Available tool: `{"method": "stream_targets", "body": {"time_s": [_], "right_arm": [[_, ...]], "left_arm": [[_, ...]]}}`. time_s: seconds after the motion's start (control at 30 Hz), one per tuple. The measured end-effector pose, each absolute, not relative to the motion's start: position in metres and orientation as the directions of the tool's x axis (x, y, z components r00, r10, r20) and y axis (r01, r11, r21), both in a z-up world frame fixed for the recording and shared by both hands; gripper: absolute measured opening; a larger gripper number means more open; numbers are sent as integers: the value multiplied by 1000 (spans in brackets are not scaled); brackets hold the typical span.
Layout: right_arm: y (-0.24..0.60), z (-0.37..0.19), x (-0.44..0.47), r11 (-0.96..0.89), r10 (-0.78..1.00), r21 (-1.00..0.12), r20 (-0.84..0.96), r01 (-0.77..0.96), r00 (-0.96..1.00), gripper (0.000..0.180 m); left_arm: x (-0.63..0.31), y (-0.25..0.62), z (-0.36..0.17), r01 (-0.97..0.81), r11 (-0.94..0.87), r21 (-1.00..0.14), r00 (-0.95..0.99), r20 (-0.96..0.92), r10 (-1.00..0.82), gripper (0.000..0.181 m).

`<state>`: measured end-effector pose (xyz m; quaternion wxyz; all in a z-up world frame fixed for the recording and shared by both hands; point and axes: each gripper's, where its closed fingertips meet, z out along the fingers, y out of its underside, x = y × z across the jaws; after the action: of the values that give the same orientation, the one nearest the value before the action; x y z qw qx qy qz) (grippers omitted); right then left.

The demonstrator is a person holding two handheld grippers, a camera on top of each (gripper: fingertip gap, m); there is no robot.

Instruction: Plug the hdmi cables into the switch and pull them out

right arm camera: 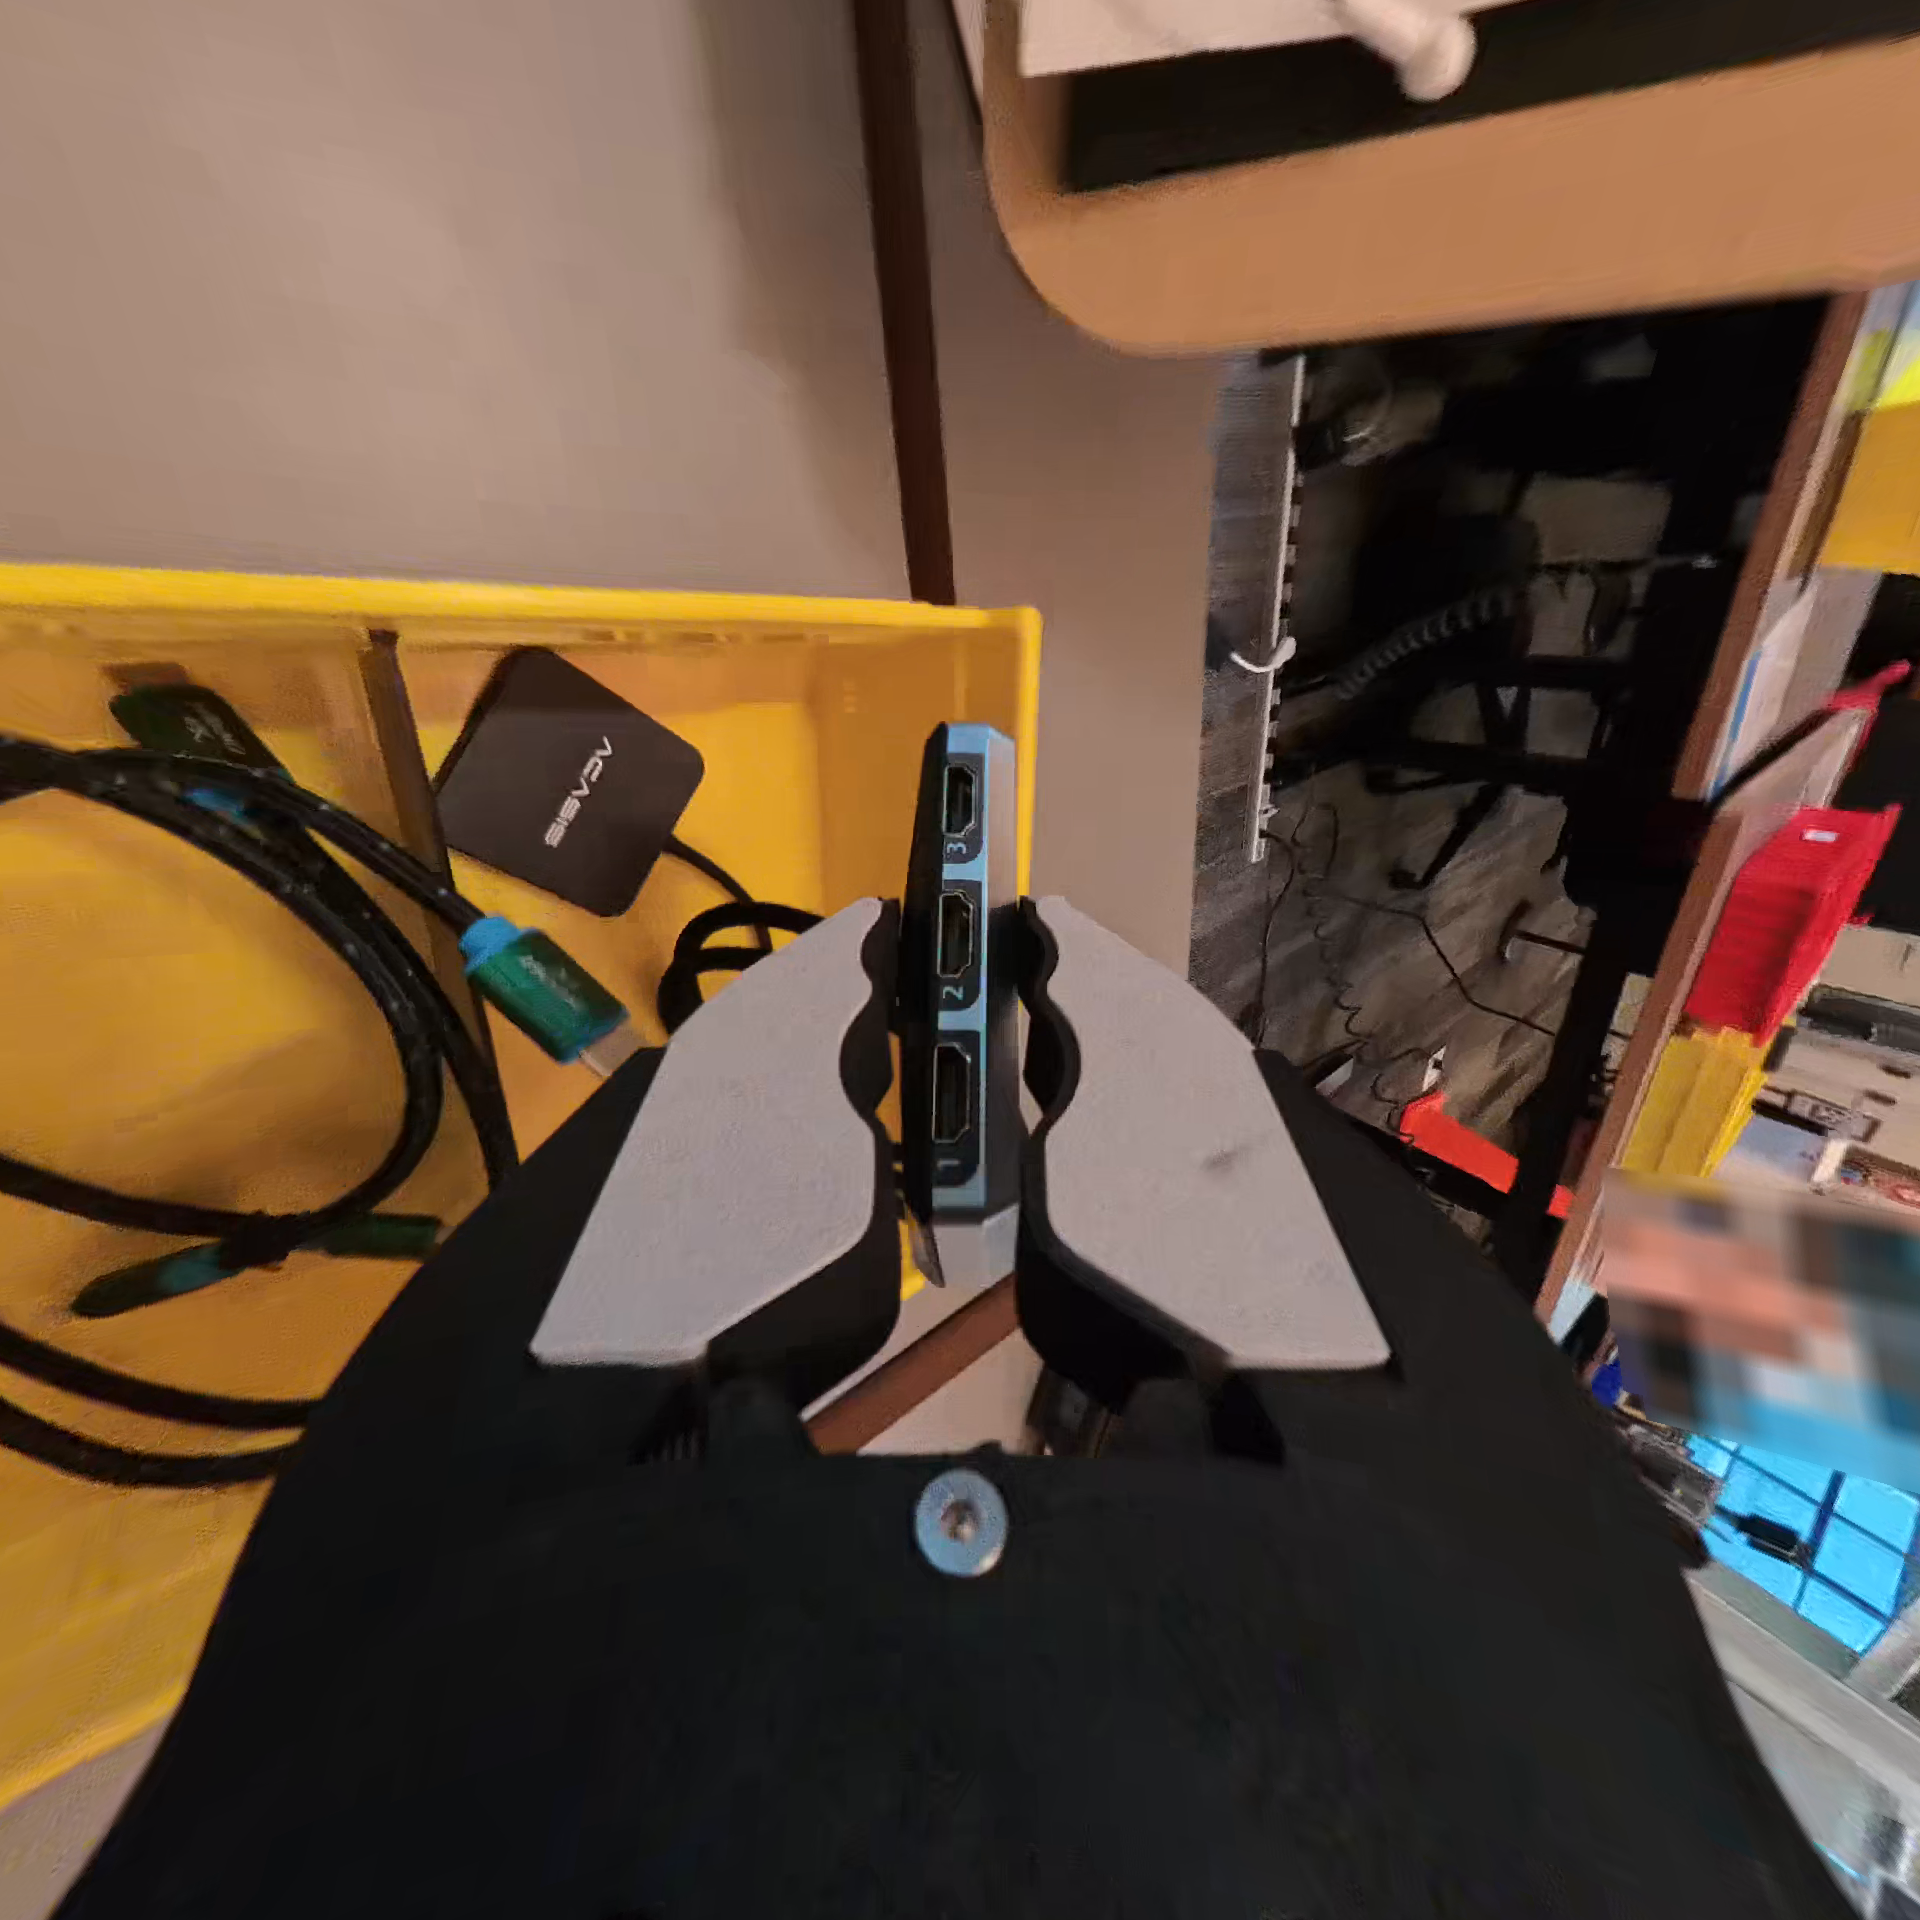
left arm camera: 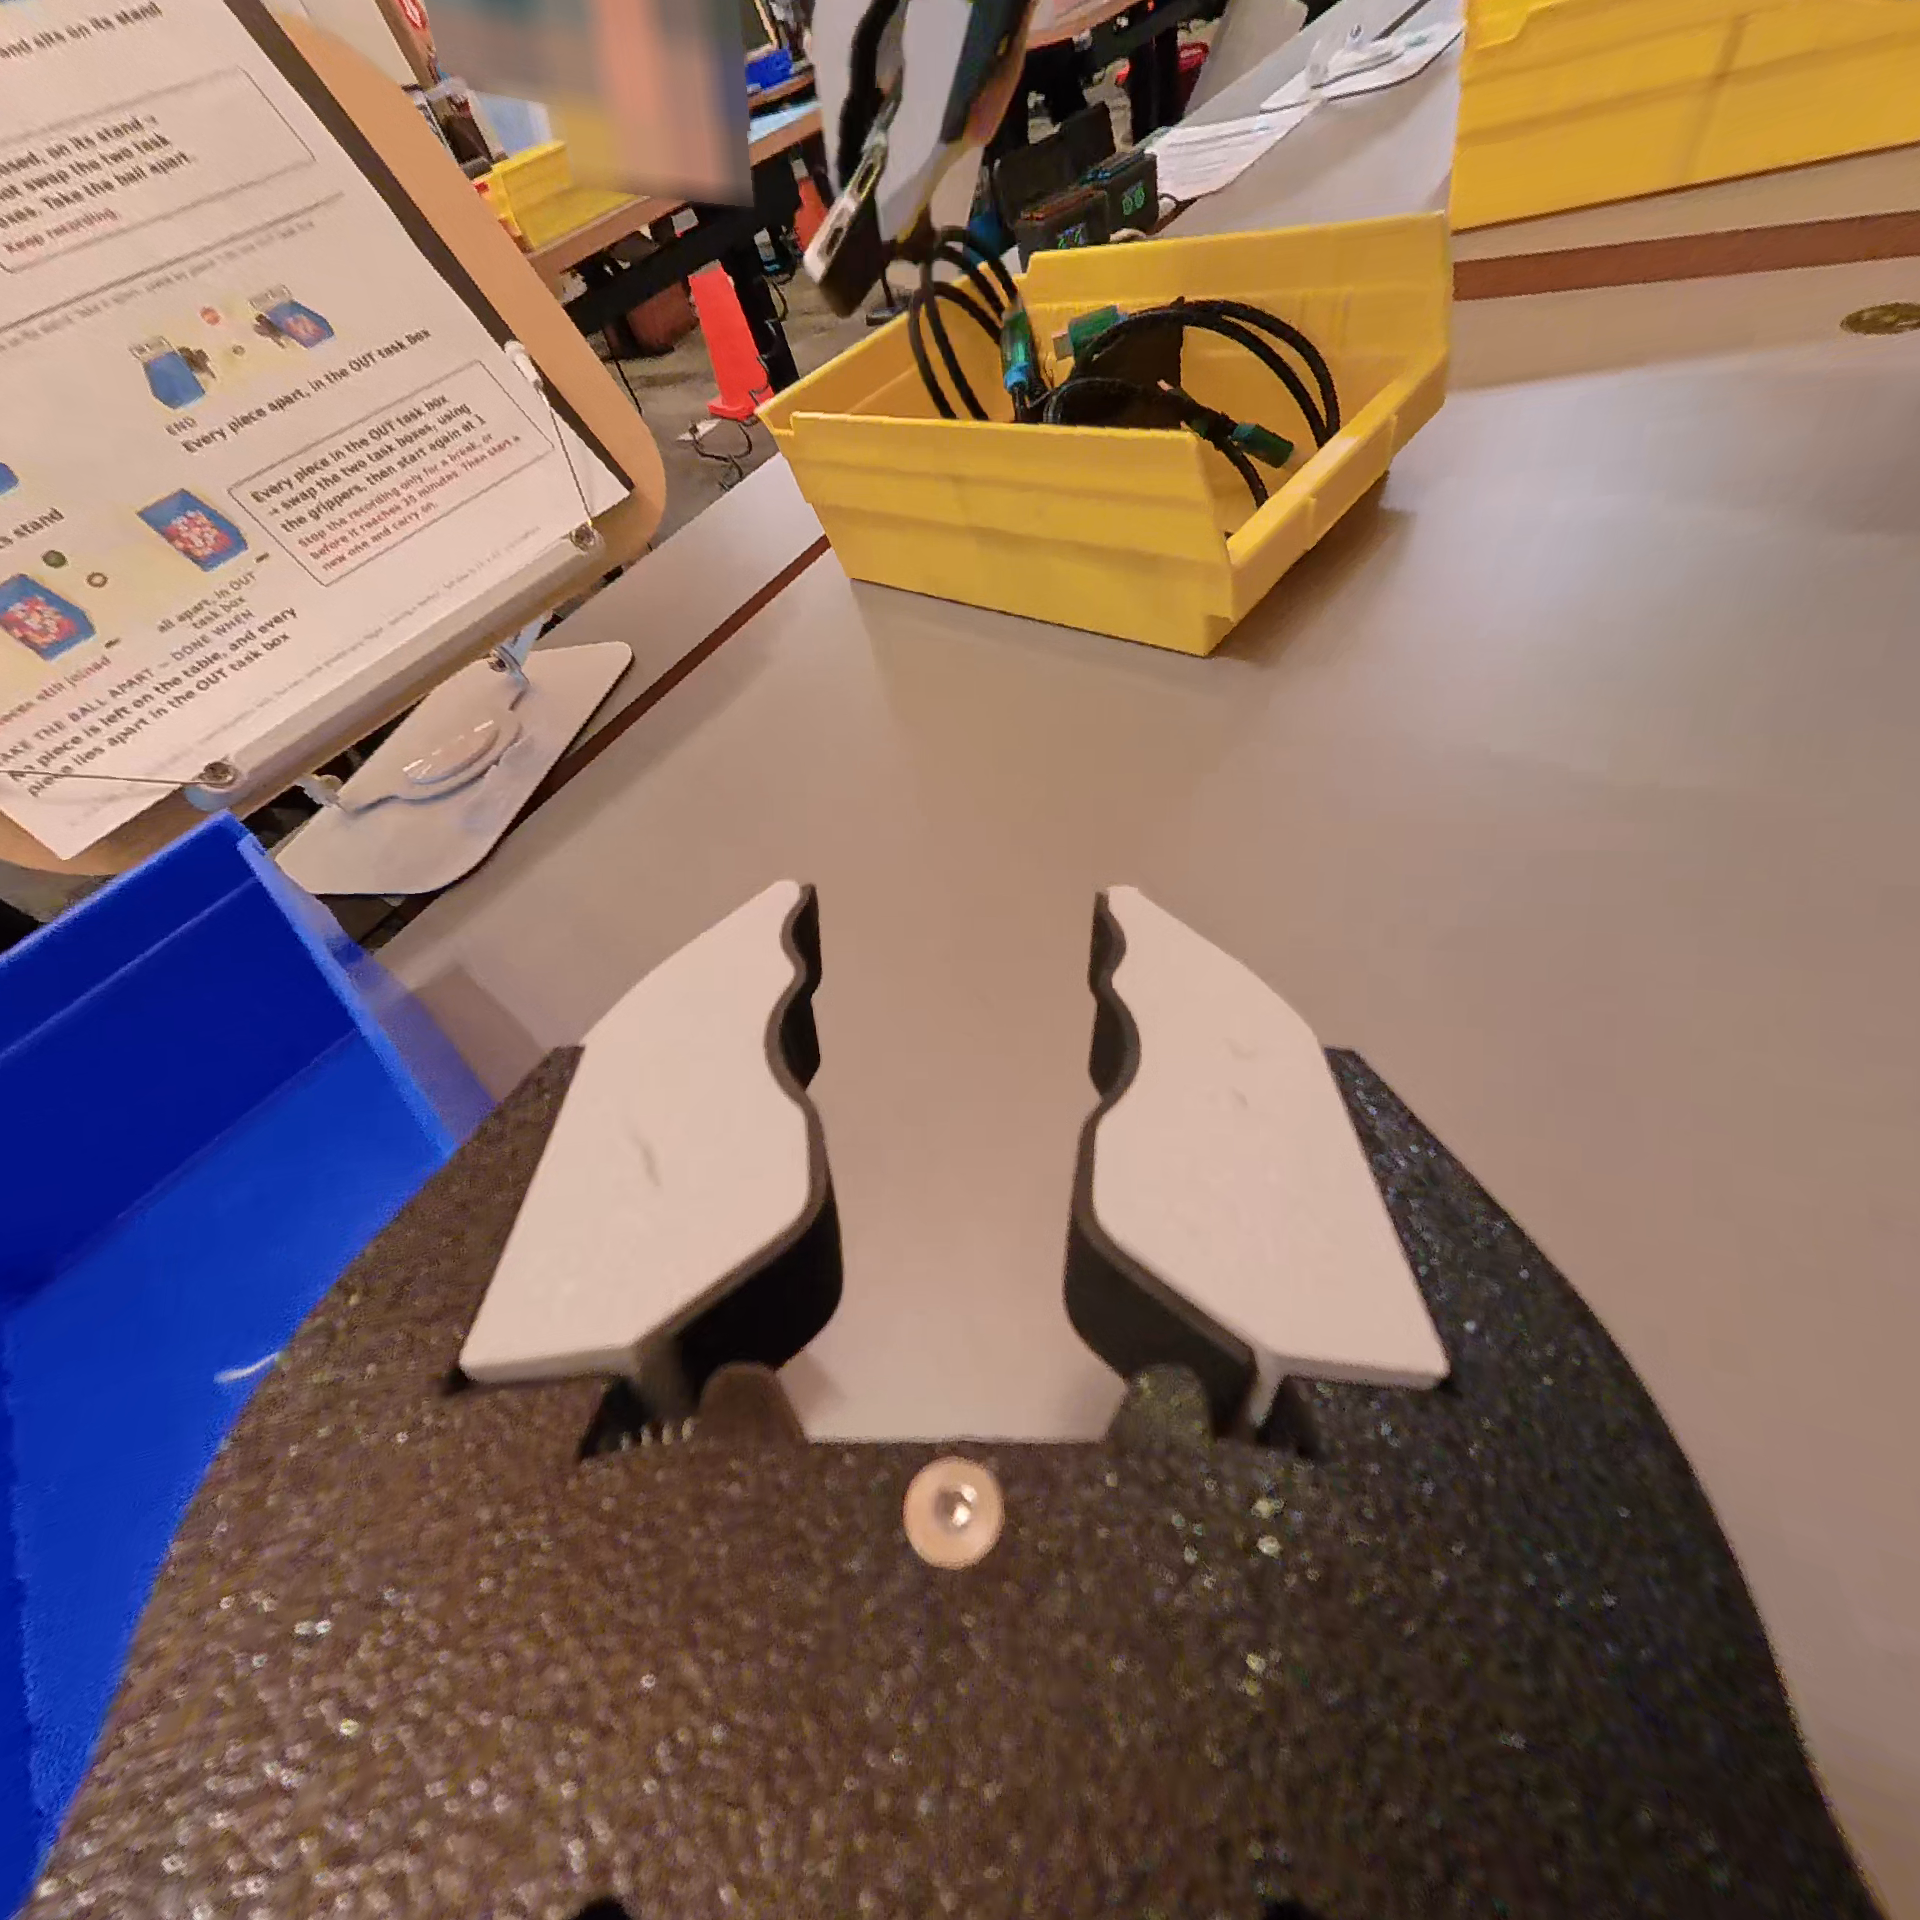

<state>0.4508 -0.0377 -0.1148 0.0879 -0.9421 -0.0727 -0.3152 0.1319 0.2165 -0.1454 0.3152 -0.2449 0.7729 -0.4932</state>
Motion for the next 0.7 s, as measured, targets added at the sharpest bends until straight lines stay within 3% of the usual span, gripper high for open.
{"method": "stream_targets", "body": {"time_s": [0.17,0.27,0.37,0.43,0.57,0.7], "right_arm": [[-24,-157,451,-985,76,-98,503,144,861,22],[-17,-176,444,-982,-24,-178,411,55,911,21],[-26,-204,433,-987,-90,-151,277,-50,957,33],[-28,-206,436,-989,-89,-141,329,-44,940,41],[-9,-176,428,-956,-109,-293,358,1,927,52],[-4,-117,419,-853,-288,-518,361,-67,887,69]], "left_arm": [[132,215,-154,-83,409,-909,-697,-240,-675,49],[133,215,-156,-85,407,-910,-705,-234,-670,48],[133,214,-158,-89,400,-912,-714,-222,-664,48],[132,213,-159,-90,401,-912,-721,-218,-658,48],[132,214,-158,-83,397,-914,-720,-221,-658,48],[134,210,-154,-79,359,-930,-720,-196,-666,48]]}}
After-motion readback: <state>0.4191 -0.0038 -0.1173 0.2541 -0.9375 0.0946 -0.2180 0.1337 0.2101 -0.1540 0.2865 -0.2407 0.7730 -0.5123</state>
